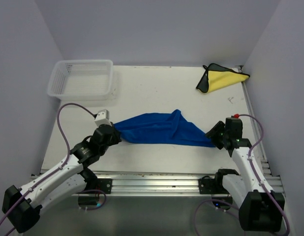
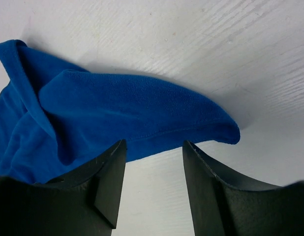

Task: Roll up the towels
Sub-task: Move the towel to the center of the board

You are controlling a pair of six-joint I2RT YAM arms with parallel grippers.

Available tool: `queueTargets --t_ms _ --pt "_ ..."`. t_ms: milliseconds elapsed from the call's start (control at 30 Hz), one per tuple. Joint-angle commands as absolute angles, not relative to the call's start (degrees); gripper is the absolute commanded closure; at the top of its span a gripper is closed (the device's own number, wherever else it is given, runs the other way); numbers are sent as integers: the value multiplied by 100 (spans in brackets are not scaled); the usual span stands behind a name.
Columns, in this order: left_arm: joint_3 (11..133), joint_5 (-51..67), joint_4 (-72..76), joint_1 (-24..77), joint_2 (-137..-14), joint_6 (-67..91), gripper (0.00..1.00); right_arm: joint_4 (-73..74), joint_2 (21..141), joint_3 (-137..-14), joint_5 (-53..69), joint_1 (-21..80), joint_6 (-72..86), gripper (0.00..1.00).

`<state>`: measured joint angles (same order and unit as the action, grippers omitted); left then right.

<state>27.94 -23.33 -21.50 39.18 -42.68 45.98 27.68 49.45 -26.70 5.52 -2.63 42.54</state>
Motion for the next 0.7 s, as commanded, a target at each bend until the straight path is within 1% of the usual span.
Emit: queueTargets --t_ms 0,100,233,333,400,433,533,600,633,667 --pt "2690 -2241 -1758 3938 -4166 4799 100 2803 5053 -2997 441 -246 4035 46" --pt "2602 -2276 -1775 3938 -4157 4825 100 2953 5194 -3015 194 -255 3894 46" --pt "2488 -2320 -1749 3938 -4052 4843 100 3287 5273 -3067 -753 -255 3876 46" --pt "2452 -2338 -1723 3946 -4043 4816 100 3392 5247 -3041 -975 -255 3937 53" --pt "2461 -2347 -1696 3946 -4043 4790 100 3401 5177 -2980 -1002 -246 3955 54" --pt "2470 -2347 -1688 3946 -4060 4773 100 3393 5151 -2962 -976 -255 3929 58" --pt "2435 -2347 -1635 3946 -4069 4711 100 3436 5054 -2927 -1028 -255 3876 65" --pt "2417 -2355 -1573 3946 -4078 4667 100 3498 5019 -2900 -1089 -255 3832 67" --pt "2417 -2338 -1556 3938 -4096 4658 100 3498 4984 -2883 -1081 -255 3815 71" --pt "2400 -2338 -1521 3938 -4104 4650 100 3437 4966 -2839 -1081 -255 3797 72"
